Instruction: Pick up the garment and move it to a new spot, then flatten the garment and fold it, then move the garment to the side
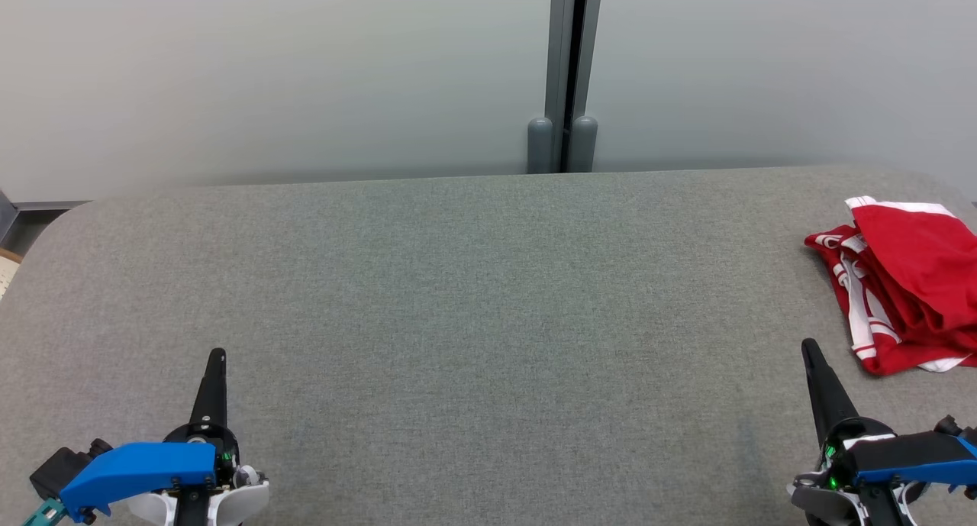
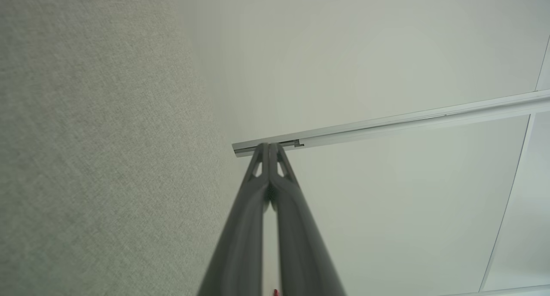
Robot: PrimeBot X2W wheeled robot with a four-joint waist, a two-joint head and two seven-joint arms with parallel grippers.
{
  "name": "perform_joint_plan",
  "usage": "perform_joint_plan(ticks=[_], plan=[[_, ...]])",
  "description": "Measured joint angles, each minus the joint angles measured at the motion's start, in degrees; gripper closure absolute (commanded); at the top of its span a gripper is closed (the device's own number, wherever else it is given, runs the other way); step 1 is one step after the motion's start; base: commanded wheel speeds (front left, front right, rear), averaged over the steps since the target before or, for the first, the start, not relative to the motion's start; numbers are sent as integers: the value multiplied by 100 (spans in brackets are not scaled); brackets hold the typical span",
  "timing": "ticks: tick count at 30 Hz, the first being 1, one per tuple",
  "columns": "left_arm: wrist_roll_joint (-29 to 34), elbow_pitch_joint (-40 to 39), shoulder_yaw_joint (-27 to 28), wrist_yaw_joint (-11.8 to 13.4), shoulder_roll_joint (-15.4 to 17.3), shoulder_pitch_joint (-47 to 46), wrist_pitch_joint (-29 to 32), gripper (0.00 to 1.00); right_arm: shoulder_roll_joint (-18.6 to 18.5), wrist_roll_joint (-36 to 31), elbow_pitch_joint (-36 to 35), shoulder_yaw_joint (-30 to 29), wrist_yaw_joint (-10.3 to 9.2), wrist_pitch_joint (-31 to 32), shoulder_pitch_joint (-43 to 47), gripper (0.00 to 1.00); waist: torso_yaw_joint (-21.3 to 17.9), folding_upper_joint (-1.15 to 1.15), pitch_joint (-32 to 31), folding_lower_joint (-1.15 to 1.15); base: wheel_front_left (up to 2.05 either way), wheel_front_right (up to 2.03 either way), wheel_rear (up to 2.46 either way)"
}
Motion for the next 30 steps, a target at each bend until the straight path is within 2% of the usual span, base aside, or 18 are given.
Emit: perform_joint_plan(ticks=[30], plan=[[-1073, -133, 193, -27, -63, -102, 326, 100, -1, 1256, 40, -32, 0, 190, -132, 100, 0, 0, -36, 0, 0, 0, 0]])
